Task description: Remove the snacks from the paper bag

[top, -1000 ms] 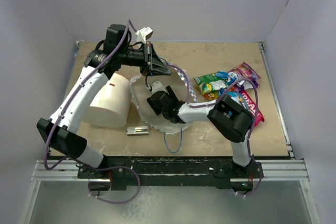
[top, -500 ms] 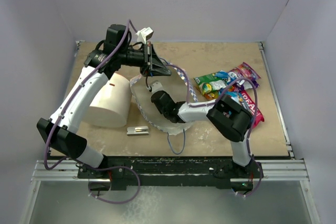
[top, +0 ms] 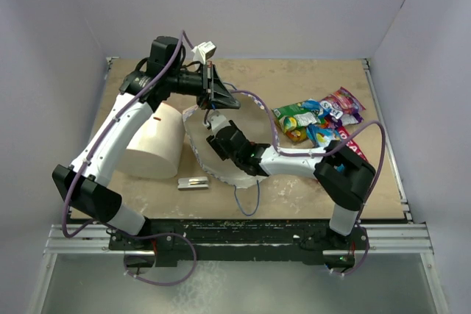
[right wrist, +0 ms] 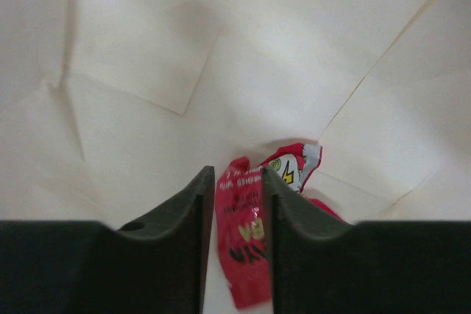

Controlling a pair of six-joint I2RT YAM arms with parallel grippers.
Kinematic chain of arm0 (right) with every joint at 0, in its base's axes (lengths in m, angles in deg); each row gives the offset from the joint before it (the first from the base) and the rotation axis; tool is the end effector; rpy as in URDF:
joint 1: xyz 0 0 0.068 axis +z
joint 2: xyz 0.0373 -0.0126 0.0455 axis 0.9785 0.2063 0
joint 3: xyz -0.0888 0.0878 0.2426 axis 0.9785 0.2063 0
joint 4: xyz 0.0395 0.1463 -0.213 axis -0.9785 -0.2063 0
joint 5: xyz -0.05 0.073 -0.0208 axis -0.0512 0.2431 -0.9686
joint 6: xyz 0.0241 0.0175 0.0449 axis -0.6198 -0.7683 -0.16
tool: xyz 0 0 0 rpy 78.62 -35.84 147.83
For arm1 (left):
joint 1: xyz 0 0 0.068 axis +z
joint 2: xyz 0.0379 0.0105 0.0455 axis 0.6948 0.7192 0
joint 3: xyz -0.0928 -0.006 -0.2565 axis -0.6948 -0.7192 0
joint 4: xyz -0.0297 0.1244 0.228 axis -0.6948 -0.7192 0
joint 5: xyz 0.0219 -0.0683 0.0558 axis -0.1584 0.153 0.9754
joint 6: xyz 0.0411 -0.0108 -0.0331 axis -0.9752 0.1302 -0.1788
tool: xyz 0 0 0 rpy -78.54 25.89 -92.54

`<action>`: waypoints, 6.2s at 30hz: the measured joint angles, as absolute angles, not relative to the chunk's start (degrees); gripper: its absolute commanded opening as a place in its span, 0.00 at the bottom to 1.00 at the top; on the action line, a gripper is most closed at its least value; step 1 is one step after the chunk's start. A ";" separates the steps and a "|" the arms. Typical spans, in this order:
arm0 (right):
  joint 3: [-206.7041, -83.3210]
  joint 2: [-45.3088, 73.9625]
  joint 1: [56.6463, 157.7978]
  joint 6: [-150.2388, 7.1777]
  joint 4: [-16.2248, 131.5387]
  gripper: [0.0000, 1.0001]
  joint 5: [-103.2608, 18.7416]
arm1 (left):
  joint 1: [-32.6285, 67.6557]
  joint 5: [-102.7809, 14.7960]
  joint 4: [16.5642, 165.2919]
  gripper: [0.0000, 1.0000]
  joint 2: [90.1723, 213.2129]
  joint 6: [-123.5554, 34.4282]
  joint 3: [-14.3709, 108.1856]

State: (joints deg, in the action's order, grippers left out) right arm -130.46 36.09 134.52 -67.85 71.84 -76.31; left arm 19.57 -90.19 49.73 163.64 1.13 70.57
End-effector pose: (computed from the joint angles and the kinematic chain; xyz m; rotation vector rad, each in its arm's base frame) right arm 0.2314 0.3201 0.2026 -0.6435 1.9066 0.1868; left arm 0.2818 -0.1598 0.4245 -0.0027 2.4177 -1.7681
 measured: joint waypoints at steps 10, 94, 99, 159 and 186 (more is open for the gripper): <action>-128.45 38.89 133.73 -71.85 72.34 0.90 -78.41 | 19.57 -90.08 49.01 0.00 163.64 1.07 70.20; -142.87 -13.50 136.90 -69.12 46.90 0.00 -85.67 | 29.71 -93.47 74.93 0.02 171.79 22.95 71.07; -145.19 -12.78 135.37 -71.74 42.55 0.00 -91.96 | 33.49 -92.94 65.91 0.11 174.28 14.53 75.36; -153.63 27.79 86.83 -72.25 21.02 0.94 -55.59 | 42.08 -71.50 16.73 0.99 153.30 -22.58 82.42; -175.77 -5.92 86.83 -86.52 15.62 1.00 -38.41 | 30.87 -61.82 23.29 0.99 141.96 -33.42 85.21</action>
